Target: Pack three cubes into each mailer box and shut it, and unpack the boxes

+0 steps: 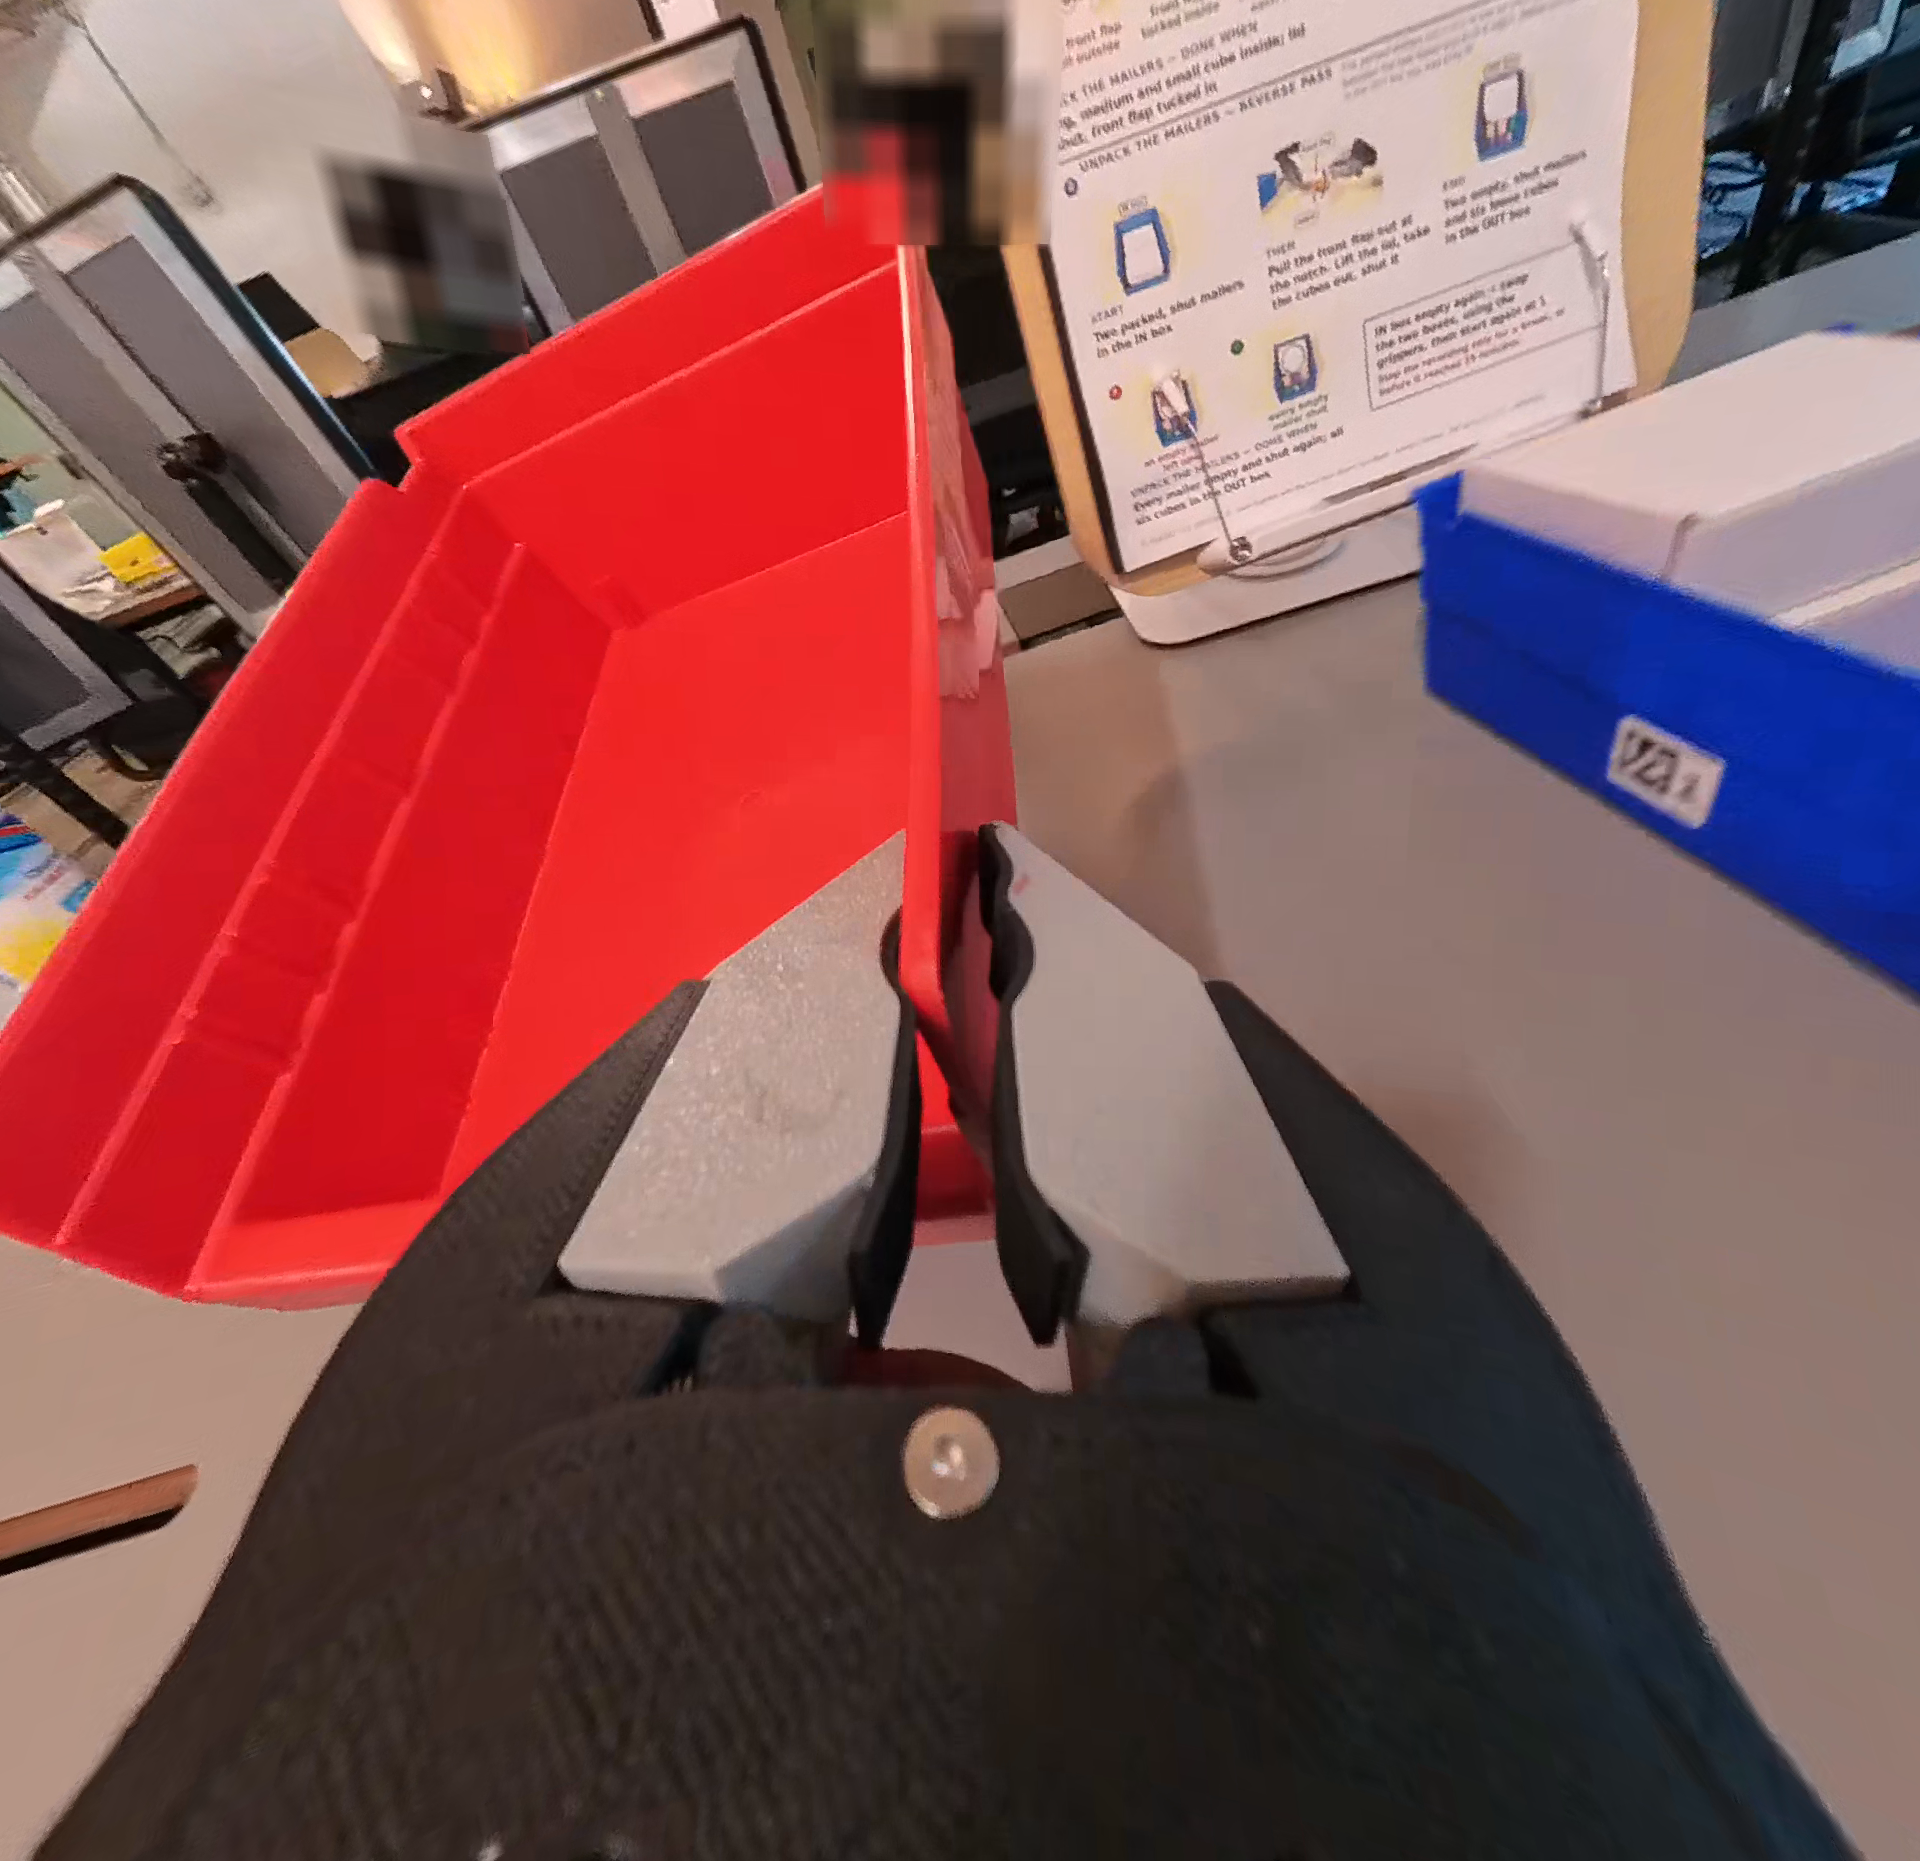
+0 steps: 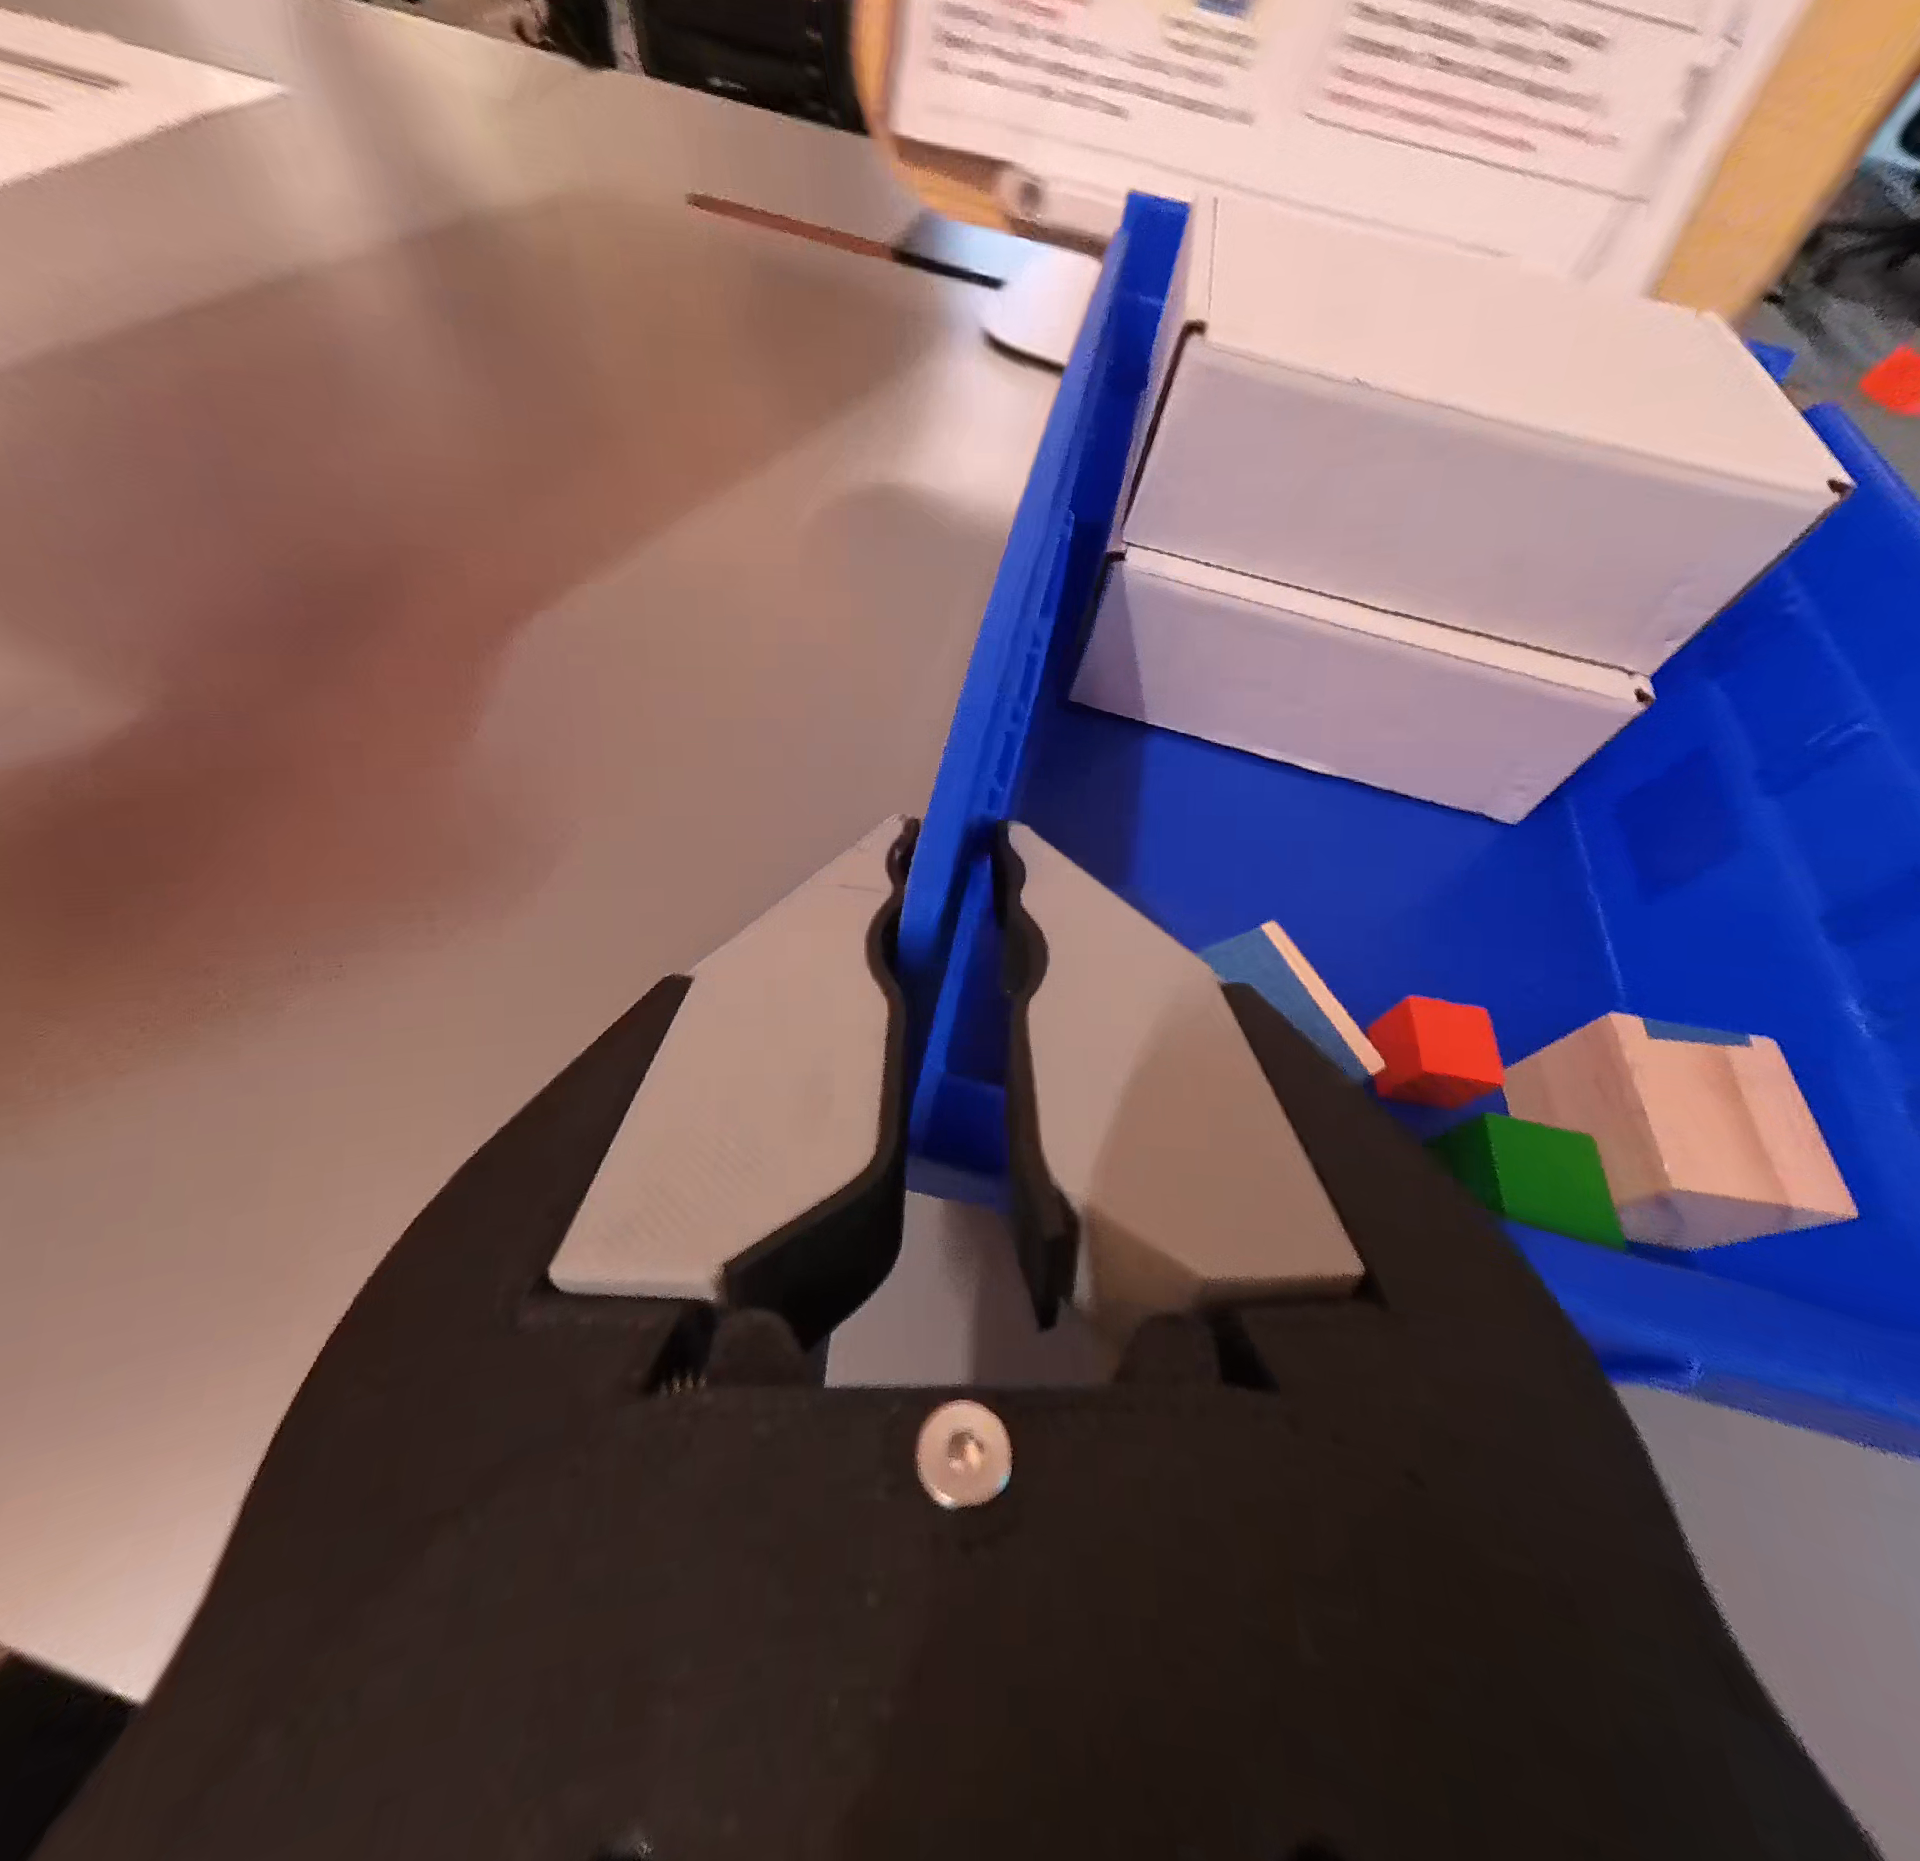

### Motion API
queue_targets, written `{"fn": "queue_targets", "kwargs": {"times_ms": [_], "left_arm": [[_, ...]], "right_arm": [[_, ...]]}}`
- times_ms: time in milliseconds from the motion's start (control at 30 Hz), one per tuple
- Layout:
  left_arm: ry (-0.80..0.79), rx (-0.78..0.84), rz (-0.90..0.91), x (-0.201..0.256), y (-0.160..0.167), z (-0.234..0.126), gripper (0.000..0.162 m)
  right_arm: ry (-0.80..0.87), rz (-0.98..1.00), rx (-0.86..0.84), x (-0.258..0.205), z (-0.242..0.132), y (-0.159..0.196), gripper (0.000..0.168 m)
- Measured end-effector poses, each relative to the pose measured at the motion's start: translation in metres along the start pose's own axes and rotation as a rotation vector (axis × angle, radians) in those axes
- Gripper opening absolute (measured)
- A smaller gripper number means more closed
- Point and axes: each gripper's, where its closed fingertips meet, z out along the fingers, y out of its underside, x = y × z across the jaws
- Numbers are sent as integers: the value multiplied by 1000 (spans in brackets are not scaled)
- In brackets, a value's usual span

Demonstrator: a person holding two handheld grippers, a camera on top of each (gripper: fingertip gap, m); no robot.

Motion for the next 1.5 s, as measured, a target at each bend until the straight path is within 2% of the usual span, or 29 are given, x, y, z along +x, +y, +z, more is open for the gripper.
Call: {"fn": "queue_targets", "kwargs": {"times_ms": [167,333,400,467,567,633,700,733,800,900,1033,1167,1267,1333,1500], "left_arm": [[-63,28,-14,-22,-5,-16,3],[-89,65,-54,-38,-9,-28,4],[-104,62,-46,-42,-9,-29,4],[-115,65,-42,-44,-9,-29,4],[-113,70,-49,-45,-8,-30,3],[-108,75,-61,-48,-8,-31,3],[-111,78,-69,-51,-7,-34,3],[-115,79,-72,-53,-7,-35,3],[-124,84,-76,-56,-8,-37,3],[-125,89,-72,-54,-10,-38,3],[-95,107,-66,-41,-18,-37,3],[-51,126,-46,-27,-26,-39,4],[-33,138,-36,-22,-30,-44,4],[-31,146,-36,-23,-32,-49,4],[-65,157,-45,-34,-34,-58,4]], "right_arm": [[-68,-1,48,-94,25,-29,17],[-55,33,86,-152,49,-51,18],[-80,16,84,-176,55,-58,27],[-116,-6,123,-196,51,-72,19],[-185,-82,274,-212,17,-105,19],[-259,-139,374,-205,-17,-120,13],[-334,-209,477,-179,-54,-128,7],[-364,-258,520,-161,-69,-128,4],[-294,-331,554,-101,-79,-123,2],[-185,-436,423,-5,-63,-96,0],[-250,-412,150,70,-13,-47,0],[-291,-404,-29,90,46,-17,0],[-405,-391,-120,63,76,-4,0],[-438,-400,-115,39,89,-6,0],[-356,-436,-88,-1,122,-22,0]]}}
